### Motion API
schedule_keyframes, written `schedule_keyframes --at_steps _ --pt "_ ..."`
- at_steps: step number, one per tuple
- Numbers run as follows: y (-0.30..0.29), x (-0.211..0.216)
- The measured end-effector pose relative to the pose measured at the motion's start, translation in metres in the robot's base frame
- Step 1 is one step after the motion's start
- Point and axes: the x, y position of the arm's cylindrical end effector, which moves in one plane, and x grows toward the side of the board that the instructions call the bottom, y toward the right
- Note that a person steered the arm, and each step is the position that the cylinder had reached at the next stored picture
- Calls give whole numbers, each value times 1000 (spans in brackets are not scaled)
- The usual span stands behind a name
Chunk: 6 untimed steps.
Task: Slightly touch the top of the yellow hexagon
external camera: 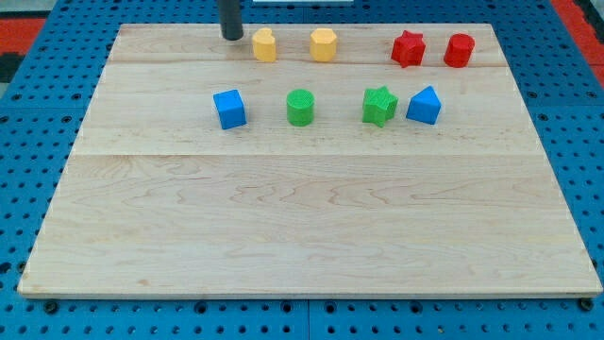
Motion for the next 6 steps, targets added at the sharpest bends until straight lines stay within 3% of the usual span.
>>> schedule_keyframes --at_steps 1,2,4,6 --pt "17 -9" --pt "116 -1" --pt "184 -10" --pt "302 -3"
